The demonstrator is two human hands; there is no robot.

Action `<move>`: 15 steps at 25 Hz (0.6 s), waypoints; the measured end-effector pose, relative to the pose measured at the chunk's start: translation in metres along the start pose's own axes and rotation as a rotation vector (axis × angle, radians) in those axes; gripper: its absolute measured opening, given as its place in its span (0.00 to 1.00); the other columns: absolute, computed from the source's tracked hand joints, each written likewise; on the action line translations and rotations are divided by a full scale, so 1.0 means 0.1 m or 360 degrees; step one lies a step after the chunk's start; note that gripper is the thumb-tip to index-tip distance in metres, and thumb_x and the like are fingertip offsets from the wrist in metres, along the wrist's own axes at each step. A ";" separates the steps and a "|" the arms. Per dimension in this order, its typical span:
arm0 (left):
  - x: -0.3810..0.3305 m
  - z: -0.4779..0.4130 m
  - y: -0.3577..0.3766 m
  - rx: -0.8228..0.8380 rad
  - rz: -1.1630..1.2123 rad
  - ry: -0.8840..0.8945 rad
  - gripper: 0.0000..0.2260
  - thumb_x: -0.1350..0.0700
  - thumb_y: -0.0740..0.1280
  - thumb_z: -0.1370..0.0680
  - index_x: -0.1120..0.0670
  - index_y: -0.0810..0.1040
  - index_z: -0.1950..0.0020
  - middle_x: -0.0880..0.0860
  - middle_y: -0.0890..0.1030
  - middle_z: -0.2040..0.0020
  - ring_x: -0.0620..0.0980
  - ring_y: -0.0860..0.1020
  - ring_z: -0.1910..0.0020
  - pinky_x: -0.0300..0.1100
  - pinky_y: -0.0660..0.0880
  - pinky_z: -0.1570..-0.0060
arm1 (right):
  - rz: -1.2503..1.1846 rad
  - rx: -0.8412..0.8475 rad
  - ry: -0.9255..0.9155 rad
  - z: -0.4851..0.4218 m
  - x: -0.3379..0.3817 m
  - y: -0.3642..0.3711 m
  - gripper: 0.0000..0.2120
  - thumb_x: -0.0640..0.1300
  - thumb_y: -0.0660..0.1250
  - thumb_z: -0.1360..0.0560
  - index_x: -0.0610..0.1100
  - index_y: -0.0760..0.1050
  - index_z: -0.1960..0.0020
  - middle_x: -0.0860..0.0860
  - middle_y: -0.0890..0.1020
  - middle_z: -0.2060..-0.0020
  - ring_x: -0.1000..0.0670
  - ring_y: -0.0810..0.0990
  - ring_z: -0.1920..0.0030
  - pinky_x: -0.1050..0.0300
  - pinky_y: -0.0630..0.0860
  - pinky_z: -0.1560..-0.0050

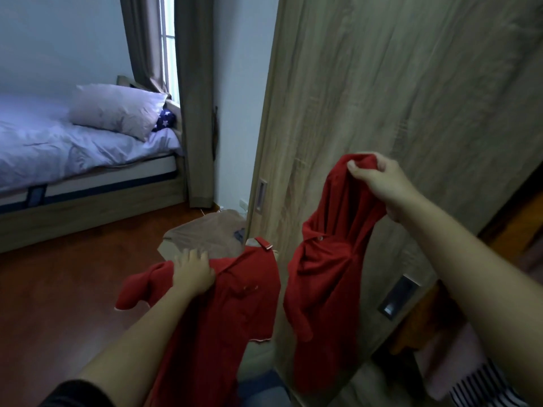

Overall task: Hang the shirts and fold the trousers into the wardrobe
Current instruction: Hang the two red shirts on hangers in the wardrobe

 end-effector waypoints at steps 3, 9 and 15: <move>-0.74 0.14 -0.56 -0.0303 0.1100 0.0251 0.25 0.45 0.63 0.24 0.57 0.69 0.31 0.57 0.70 0.32 0.54 0.67 0.31 0.43 0.61 0.33 | 0.0018 0.0105 0.0033 0.16 -0.02 -0.14 0.06 0.37 0.67 0.26 0.48 0.78 0.55 0.58 0.83 0.70 0.65 0.78 0.68 0.69 0.76 0.59; -2.11 0.62 -0.87 0.0263 0.1438 0.0744 0.33 0.46 0.71 0.27 0.55 0.61 0.27 0.52 0.76 0.41 0.51 0.75 0.41 0.45 0.70 0.38 | 0.0249 -0.0132 -0.0167 0.59 0.27 -0.80 0.07 0.37 0.68 0.26 0.44 0.78 0.49 0.52 0.81 0.60 0.64 0.78 0.65 0.65 0.75 0.53; -2.36 1.01 -1.51 0.0042 0.1666 0.1041 0.15 0.66 0.74 0.32 0.51 0.75 0.54 0.54 0.78 0.60 0.47 0.76 0.63 0.35 0.74 0.62 | 0.1291 -0.0799 -0.0061 1.35 0.27 -2.21 0.11 0.50 0.66 0.27 0.51 0.79 0.46 0.46 0.83 0.48 0.43 0.80 0.44 0.54 0.75 0.46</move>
Point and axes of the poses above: each hand's wrist, its own z-axis away from the middle knuckle, its own y-axis out of the palm, x = y × z, the point moved 5 cm from there along -z, towards the middle knuckle
